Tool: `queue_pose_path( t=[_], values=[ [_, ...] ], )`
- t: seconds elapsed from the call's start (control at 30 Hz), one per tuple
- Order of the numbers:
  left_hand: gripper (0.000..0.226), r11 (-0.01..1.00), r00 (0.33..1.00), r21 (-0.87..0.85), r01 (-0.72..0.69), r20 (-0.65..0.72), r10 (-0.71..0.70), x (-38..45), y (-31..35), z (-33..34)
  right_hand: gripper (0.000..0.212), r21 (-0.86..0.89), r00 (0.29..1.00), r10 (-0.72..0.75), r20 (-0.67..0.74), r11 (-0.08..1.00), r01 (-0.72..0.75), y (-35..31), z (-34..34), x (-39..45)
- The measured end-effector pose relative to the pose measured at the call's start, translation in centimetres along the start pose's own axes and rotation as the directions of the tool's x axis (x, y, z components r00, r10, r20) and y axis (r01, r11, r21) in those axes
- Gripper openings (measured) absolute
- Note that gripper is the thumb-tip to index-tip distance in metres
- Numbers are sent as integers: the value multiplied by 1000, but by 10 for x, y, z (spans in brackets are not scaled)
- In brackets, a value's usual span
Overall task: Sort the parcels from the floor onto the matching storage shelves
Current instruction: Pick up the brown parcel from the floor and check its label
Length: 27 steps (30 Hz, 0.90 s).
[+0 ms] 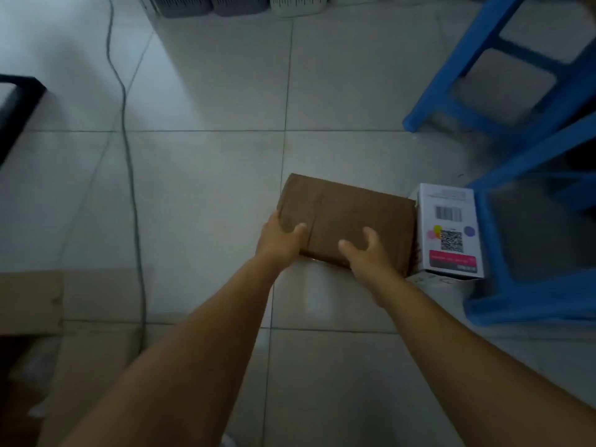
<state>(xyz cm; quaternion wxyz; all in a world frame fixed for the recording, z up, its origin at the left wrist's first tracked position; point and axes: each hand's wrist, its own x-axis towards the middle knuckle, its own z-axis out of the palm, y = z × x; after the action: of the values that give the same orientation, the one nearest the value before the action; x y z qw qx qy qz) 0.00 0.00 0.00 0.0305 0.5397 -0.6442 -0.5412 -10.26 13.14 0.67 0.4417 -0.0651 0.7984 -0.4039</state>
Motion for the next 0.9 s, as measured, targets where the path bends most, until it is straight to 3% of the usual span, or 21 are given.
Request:
queue_pose_path(
  t=[0.13,0.23,0.37,0.57,0.67,0.77,0.8,0.9],
  values=[
    [70,1000,999,-17,15,-40,-15,40,-22,11,87,-254,995,-99,-3,963,95,21,10,42],
    [74,997,995,-26,77,-59,-78,67,-43,21,95,-541,989,-137,63,827,149,36,20,72],
    [67,988,989,-56,147,-26,-148,94,-68,22,99,-728,984,-143,107,662,176,53,43,97],
    [46,964,993,-243,107,70,-93,106,-76,12,102,-758,972,-215,99,616,214,54,52,108],
    [33,968,986,-208,141,117,-118,106,-87,11,95,-716,944,-293,155,625,311,50,58,105],
    [52,982,966,-71,174,203,-157,104,-90,7,78,-708,919,-375,123,615,346,52,63,102],
    [63,986,968,11,169,188,-168,104,-90,7,72,-730,911,-399,106,591,344,54,62,99],
    [77,975,993,198,105,-66,-94,108,-85,12,57,-758,890,-444,108,542,362,61,58,94]
  ],
)
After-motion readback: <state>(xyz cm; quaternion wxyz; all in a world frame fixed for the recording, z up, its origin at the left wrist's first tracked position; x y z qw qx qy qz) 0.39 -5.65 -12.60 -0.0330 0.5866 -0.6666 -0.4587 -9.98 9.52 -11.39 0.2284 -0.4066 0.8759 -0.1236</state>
